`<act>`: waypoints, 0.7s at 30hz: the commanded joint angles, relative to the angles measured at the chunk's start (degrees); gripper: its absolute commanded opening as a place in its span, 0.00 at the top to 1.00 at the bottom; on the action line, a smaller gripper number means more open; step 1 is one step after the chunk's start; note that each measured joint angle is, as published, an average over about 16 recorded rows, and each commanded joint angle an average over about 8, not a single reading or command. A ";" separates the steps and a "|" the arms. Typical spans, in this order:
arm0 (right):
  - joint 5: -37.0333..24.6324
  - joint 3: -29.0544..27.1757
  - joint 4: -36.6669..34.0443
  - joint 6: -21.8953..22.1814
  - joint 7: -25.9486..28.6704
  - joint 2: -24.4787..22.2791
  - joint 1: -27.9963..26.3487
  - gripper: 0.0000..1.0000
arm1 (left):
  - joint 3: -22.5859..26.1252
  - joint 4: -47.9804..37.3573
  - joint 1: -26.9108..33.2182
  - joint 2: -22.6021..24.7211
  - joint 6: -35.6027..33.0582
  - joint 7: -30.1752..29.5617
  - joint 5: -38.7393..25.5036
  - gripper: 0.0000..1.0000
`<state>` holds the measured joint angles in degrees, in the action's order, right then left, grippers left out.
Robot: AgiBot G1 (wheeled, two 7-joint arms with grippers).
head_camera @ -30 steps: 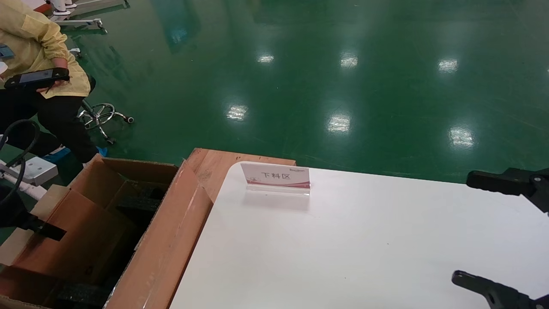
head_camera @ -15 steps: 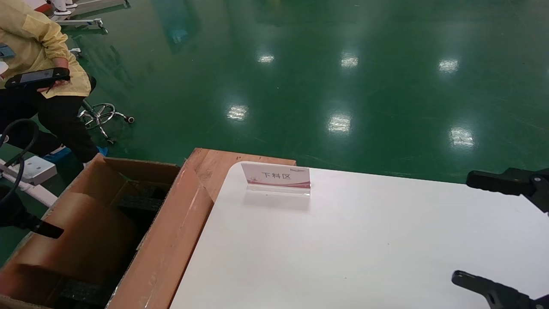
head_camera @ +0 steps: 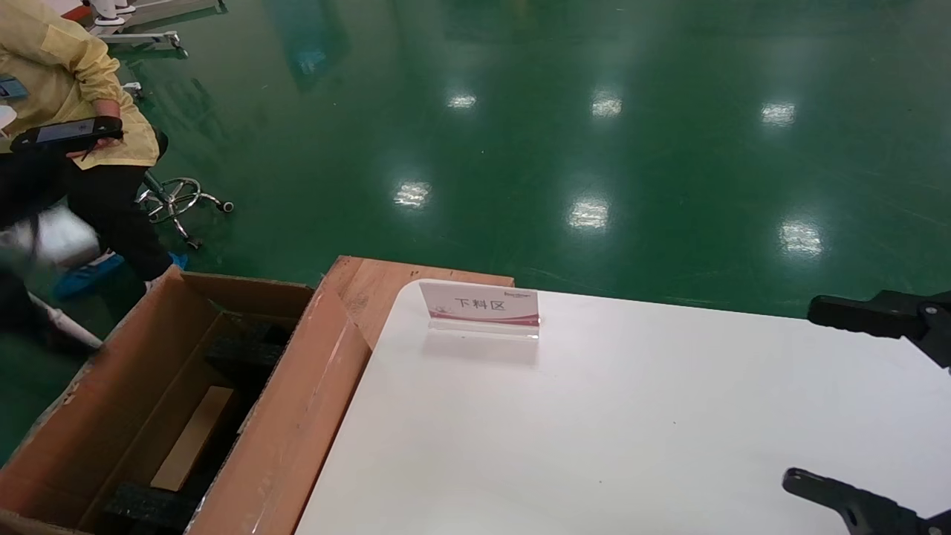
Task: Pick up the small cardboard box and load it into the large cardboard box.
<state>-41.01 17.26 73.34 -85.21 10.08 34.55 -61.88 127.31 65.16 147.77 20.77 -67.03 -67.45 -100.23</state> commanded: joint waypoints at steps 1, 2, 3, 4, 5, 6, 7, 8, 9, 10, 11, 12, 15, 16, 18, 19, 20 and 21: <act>0.00 0.01 -0.01 0.00 -0.01 0.00 -0.01 0.00 | -0.63 2.15 3.71 0.78 -1.45 2.23 -3.39 0.00; 0.00 0.01 -0.01 0.00 -0.01 0.00 -0.01 0.00 | -1.01 3.27 4.61 1.18 -1.42 2.52 -3.94 0.00; 0.01 0.01 -0.01 0.00 -0.01 0.00 -0.01 0.00 | -1.40 4.27 5.29 1.62 -1.14 2.71 -4.31 0.00; 0.01 0.02 -0.01 0.00 -0.01 0.00 -0.01 0.00 | -1.76 5.09 5.66 2.08 -0.68 2.74 -4.43 0.00; 0.01 0.02 -0.01 0.00 -0.01 0.00 -0.01 0.00 | -2.14 5.76 5.78 2.58 0.04 2.65 -4.25 0.00; 0.01 0.02 -0.02 0.00 -0.01 0.00 -0.01 0.00 | -2.55 6.30 5.69 3.11 0.99 2.51 -3.84 0.00; 0.01 0.03 -0.02 0.00 -0.02 0.00 -0.01 0.00 | -2.89 6.56 5.34 3.66 1.97 2.31 -3.27 0.00; 0.01 0.03 -0.02 0.00 -0.02 -0.01 -0.02 0.00 | -3.18 6.67 4.90 4.23 2.91 2.08 -2.65 0.00; 0.02 0.03 -0.02 0.00 -0.02 -0.01 -0.02 0.00 | -3.45 6.77 4.53 4.65 3.77 1.90 -2.07 0.00; 0.02 0.03 -0.02 0.00 -0.02 -0.01 -0.02 0.00 | -3.63 6.65 4.01 5.15 4.54 1.69 -1.50 0.00; 0.02 0.03 -0.02 0.00 -0.02 -0.01 -0.02 0.00 | -3.83 6.45 3.26 5.78 5.35 1.46 -0.82 0.00; 0.02 0.03 -0.02 0.01 -0.02 -0.01 -0.01 0.00 | -4.04 6.21 2.51 6.35 6.00 1.31 -0.20 0.00; 0.03 0.02 -0.04 0.01 -0.03 -0.01 -0.01 0.00 | -4.93 5.62 0.46 7.59 6.72 1.30 1.07 0.00; 0.04 0.01 -0.04 0.02 -0.03 -0.01 -0.01 0.00 | -5.58 5.54 -0.35 7.88 6.75 1.54 1.57 0.00; 0.04 0.01 -0.05 0.02 -0.03 -0.01 -0.01 0.00 | -7.63 5.36 -2.61 8.53 6.64 2.40 3.00 0.00; 0.04 0.01 -0.06 0.02 -0.04 -0.01 -0.01 0.00 | -8.90 5.40 -3.64 8.60 6.33 3.06 3.68 0.00; 0.04 0.02 -0.06 0.02 -0.04 -0.01 -0.02 0.00 | -10.38 5.45 -4.83 8.69 5.97 3.84 4.47 0.00; 0.05 0.01 -0.06 0.02 -0.04 -0.01 -0.02 0.00 | -11.99 5.49 -6.14 8.78 5.58 4.68 5.33 0.00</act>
<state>-40.97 17.26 73.29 -85.19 10.05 34.54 -61.89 114.51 70.71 141.09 29.50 -61.74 -62.30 -94.53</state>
